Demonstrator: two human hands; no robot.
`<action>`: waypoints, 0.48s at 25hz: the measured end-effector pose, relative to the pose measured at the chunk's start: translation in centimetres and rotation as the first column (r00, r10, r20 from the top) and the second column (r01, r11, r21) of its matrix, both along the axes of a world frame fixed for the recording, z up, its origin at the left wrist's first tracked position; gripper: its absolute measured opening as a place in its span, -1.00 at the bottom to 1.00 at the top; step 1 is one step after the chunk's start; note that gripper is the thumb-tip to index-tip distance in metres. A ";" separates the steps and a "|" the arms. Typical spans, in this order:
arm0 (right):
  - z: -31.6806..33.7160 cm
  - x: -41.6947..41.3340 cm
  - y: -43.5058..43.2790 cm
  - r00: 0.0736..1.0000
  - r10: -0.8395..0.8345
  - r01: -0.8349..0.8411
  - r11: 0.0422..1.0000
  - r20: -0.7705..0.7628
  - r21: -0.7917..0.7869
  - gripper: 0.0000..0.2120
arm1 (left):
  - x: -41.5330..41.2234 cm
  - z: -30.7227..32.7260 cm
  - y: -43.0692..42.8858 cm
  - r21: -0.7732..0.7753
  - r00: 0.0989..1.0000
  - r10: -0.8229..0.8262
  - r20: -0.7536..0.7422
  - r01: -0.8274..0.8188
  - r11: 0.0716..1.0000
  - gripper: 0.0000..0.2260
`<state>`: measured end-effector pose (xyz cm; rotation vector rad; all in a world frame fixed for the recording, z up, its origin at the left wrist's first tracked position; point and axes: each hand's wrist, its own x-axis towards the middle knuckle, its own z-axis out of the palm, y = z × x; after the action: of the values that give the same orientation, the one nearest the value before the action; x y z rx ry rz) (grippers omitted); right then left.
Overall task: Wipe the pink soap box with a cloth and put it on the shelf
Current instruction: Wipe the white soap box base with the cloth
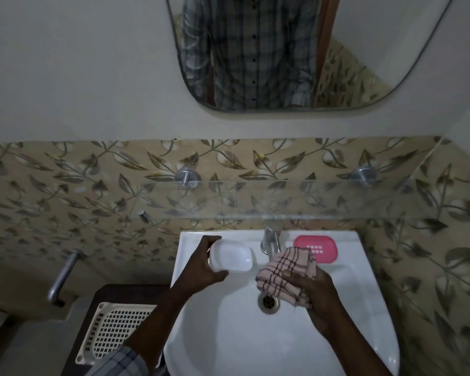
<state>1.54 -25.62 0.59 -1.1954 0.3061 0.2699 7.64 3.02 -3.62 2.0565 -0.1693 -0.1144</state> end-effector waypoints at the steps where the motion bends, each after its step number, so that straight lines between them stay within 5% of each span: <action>1: 0.3 0.4 -0.3 1.000 0.010 -0.010 0.999 0.001 -0.031 -0.58 | -0.7 0.7 -0.5 -0.005 1.000 -0.008 0.029 0.008 1.000 -0.27; 7: 1.3 0.4 -3.4 0.992 0.127 -0.118 0.965 0.025 -0.235 -0.65 | -3.7 3.5 -3.3 0.280 0.935 -0.297 0.194 0.238 0.930 -0.19; 12: 0.9 -0.1 -5.1 0.996 0.085 -0.078 0.979 0.027 -0.189 -0.66 | -4.6 4.3 -4.8 0.580 0.848 -0.478 0.231 0.274 0.767 -0.15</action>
<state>1.47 -30.70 1.51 -1.3999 0.2560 0.2958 3.04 -1.82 0.64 2.5574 -0.8911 -0.0235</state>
